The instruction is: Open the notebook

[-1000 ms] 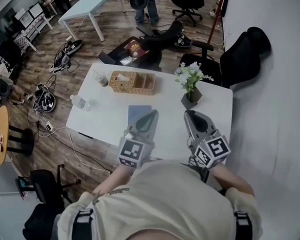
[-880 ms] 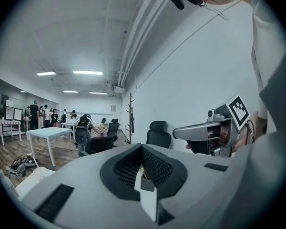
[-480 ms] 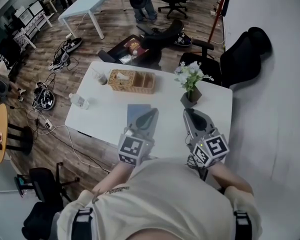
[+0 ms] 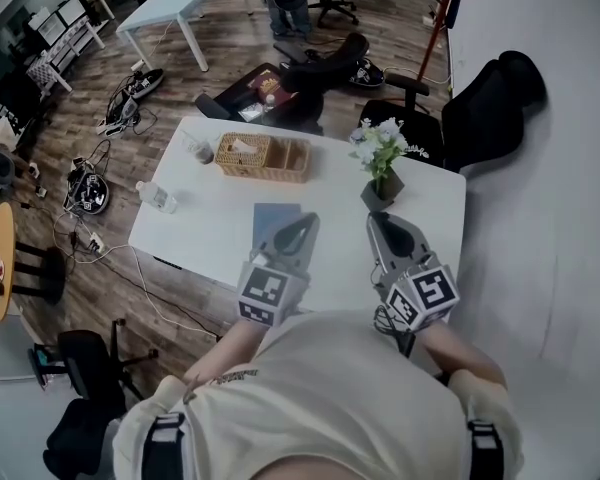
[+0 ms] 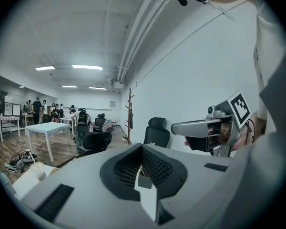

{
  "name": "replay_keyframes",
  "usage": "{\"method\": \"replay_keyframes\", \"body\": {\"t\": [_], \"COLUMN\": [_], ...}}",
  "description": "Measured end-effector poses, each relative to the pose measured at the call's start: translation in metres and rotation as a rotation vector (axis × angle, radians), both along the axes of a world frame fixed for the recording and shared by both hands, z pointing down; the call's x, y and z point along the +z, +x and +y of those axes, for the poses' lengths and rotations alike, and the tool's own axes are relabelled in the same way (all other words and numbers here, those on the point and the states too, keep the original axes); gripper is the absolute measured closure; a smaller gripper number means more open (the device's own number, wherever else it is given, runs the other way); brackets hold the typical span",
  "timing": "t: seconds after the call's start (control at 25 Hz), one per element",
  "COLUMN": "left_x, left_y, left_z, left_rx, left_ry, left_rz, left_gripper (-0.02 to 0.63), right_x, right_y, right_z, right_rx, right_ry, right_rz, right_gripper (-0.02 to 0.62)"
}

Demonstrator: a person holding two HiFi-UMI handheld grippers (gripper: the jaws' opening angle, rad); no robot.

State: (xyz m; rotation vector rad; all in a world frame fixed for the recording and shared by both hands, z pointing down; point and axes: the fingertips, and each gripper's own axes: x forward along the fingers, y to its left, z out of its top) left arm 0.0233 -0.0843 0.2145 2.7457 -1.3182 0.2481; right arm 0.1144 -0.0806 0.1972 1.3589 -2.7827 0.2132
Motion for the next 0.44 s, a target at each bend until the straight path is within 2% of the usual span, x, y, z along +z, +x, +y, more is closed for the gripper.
{"method": "replay_keyframes", "body": {"t": [0.44], "left_x": [0.0012], "left_y": [-0.0019], "left_z": [0.0], "left_rx": [0.005], "left_ry": [-0.011], "left_rz": [-0.006], "left_gripper": [0.606], "right_x": [-0.0007], "right_y": [-0.0059], "right_z": [0.001], "right_rx": [-0.011], "right_ry": [-0.002], "right_rz": [0.005], "right_gripper": [0.594]}}
